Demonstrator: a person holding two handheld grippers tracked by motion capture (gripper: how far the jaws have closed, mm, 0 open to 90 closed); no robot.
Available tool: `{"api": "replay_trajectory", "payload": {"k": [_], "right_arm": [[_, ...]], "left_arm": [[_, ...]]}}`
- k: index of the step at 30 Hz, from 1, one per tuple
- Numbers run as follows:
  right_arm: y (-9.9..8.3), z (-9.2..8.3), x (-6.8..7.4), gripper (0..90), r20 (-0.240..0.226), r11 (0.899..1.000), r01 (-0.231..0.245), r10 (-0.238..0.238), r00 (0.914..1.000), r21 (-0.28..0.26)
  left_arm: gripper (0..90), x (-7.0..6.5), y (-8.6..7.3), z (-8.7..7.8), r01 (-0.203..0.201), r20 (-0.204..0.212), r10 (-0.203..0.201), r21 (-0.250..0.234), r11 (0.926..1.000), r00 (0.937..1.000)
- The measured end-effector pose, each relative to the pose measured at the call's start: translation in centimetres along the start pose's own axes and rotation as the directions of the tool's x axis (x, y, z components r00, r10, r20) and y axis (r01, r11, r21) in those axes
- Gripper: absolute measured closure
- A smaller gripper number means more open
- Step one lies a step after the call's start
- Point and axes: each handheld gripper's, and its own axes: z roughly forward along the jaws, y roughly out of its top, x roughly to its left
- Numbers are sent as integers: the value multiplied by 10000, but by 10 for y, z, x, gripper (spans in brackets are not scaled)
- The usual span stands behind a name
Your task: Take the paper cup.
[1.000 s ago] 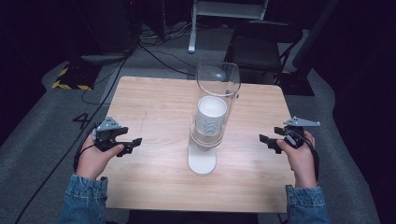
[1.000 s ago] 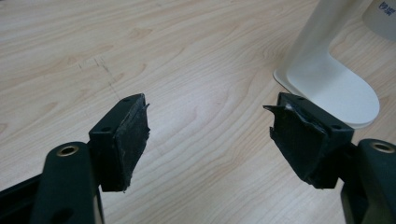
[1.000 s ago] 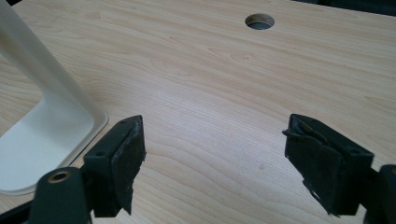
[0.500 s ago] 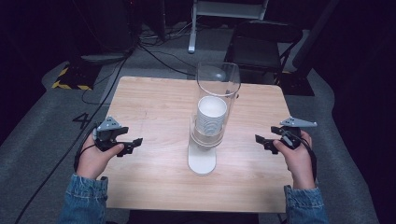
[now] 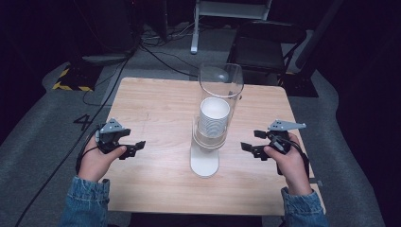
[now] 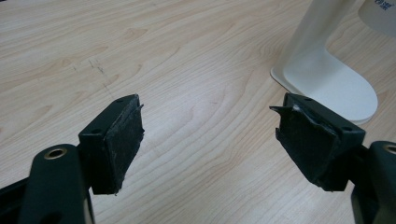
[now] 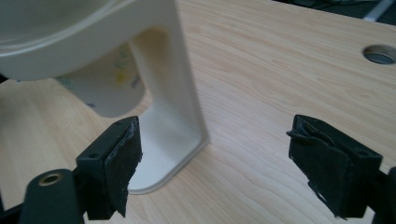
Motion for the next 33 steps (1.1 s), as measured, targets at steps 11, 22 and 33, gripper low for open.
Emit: {"api": "replay_trajectory", "payload": {"k": [11, 22, 33], "right_arm": [[4, 25, 27, 167, -863, 9985, 535, -541, 9948, -88], [7, 46, 49, 165, -1027, 9911, 1108, -1181, 9877, -736], [5, 71, 63, 159, -761, 9798, 1592, -1690, 9827, -1209]], "left_arm": [[214, -2, 0, 2, 38, -21, -38, 57, 10000, 10000], [186, -2, -1, 5, 38, 40, -39, 140, 9999, 10000], [185, -3, -2, 7, -57, -42, 58, 214, 9998, 10000]]}}
